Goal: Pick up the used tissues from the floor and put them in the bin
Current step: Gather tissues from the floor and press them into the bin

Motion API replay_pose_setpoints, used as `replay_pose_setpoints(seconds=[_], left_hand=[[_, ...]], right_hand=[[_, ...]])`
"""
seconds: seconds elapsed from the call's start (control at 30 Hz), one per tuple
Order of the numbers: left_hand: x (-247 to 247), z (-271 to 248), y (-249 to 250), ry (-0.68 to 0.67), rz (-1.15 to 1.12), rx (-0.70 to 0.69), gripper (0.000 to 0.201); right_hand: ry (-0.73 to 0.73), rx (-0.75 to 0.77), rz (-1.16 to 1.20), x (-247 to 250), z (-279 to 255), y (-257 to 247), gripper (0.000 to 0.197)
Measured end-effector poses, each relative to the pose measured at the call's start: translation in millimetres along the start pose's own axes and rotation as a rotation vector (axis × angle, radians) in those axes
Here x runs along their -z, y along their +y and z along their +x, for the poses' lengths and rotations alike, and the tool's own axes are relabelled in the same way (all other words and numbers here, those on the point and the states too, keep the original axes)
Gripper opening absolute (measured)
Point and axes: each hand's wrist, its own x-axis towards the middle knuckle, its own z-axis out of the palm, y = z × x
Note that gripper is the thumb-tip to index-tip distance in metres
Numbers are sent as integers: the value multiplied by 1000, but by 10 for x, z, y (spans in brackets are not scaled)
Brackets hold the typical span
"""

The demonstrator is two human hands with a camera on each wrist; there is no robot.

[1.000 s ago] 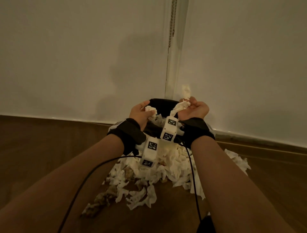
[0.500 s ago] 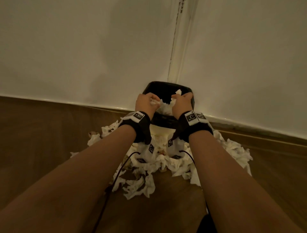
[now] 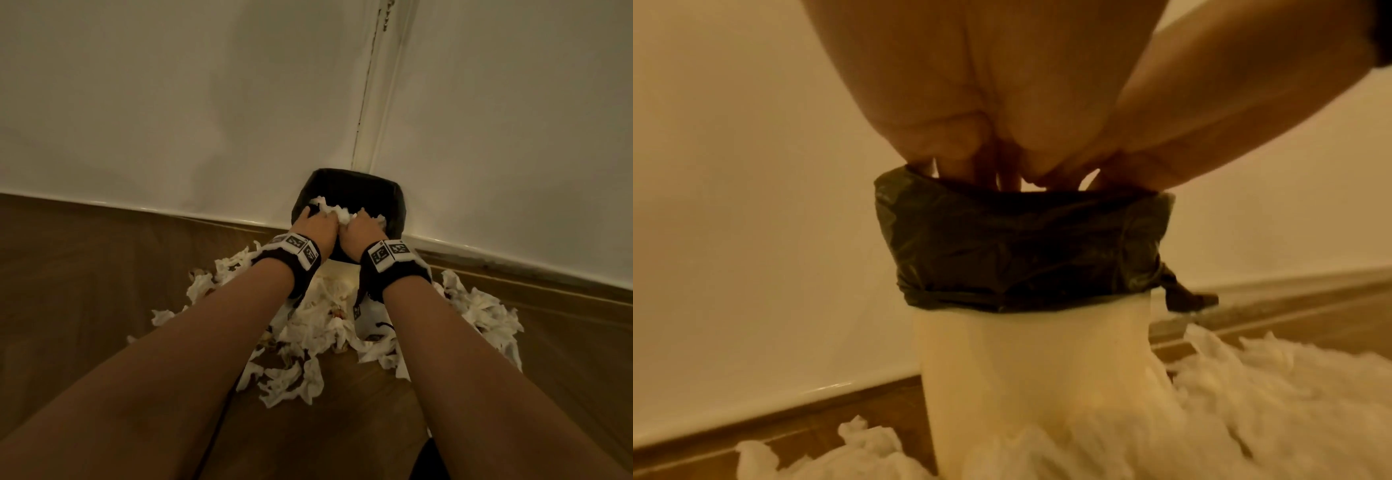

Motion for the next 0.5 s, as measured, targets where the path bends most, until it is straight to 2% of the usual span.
replay_pose_setpoints(seconds=[0.1, 0.23, 0.43, 0.5], left_hand=[[-78, -91, -16, 69, 102, 8, 42], [-34, -126, -23, 167, 61, 9, 34], [79, -319, -82, 561, -204, 36, 27], [87, -424, -132, 618, -263, 85, 25]], right_hand=[[-41, 42, -103, -39, -16, -7, 40], [6, 35, -202, -18, 5, 26, 41], [327, 17, -123, 150, -83, 49, 37], [406, 39, -34, 203, -160, 12, 35]])
